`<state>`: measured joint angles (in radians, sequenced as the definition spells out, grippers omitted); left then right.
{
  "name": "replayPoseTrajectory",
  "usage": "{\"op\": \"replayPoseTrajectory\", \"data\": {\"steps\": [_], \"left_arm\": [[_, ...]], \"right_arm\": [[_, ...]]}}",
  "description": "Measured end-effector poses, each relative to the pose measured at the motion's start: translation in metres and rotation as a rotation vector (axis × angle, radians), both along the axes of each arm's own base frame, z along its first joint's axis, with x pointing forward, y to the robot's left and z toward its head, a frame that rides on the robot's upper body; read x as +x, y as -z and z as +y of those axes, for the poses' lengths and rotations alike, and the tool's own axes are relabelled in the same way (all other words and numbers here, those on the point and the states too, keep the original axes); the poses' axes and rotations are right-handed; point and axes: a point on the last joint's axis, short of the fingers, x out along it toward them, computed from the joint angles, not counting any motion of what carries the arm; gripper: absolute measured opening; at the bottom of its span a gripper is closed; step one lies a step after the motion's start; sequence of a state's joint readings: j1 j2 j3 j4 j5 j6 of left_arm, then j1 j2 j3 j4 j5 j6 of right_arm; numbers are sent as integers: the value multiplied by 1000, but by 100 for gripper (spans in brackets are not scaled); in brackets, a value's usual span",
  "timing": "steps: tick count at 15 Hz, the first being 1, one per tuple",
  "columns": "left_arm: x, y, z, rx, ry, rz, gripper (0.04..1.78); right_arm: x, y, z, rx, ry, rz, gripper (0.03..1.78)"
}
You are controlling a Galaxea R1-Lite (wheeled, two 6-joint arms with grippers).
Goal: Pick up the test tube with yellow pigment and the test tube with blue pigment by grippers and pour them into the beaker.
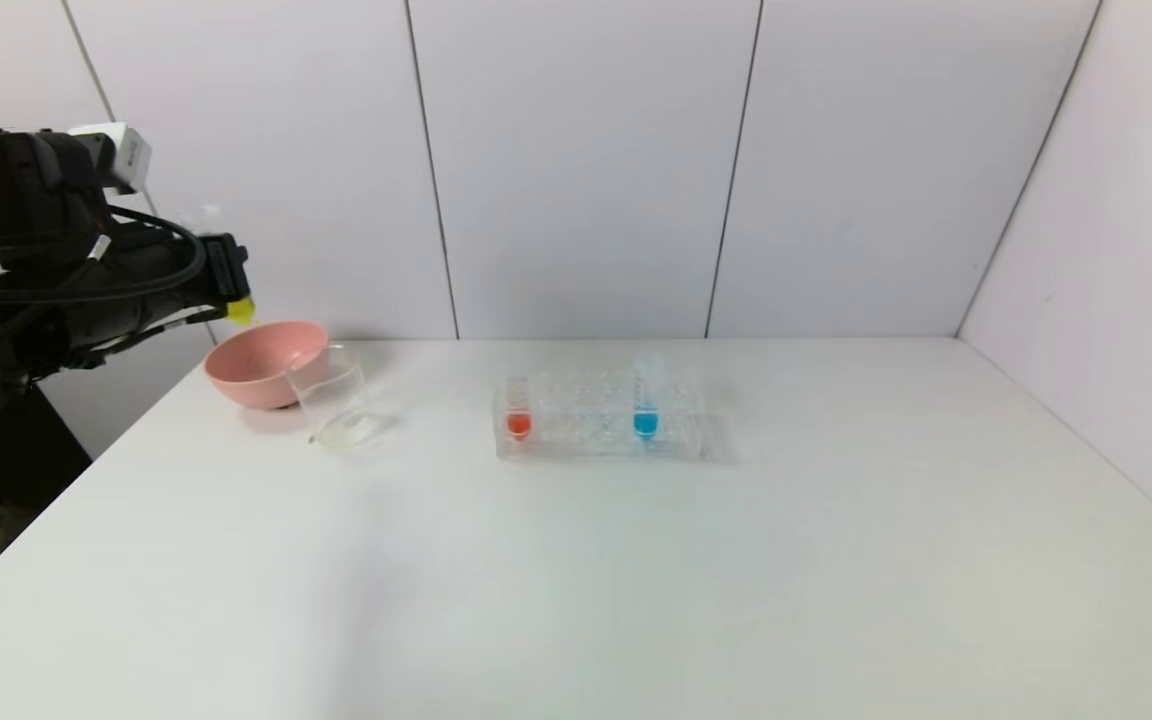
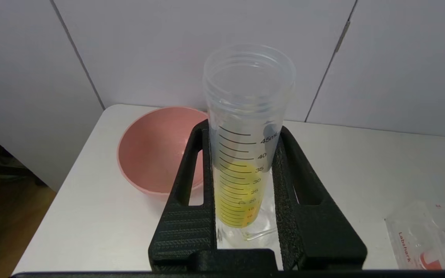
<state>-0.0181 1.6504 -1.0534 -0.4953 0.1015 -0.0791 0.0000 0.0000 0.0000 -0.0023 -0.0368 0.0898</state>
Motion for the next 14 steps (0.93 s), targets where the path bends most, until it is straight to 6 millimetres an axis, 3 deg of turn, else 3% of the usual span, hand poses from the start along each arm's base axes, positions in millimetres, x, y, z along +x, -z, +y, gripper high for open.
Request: {"op": "replayPoseTrajectory", "data": {"steps": [14], "left_arm": [[0, 7, 36, 33, 52, 28, 44]], "right_arm": [[0, 0, 0, 0, 0, 1, 177]]}}
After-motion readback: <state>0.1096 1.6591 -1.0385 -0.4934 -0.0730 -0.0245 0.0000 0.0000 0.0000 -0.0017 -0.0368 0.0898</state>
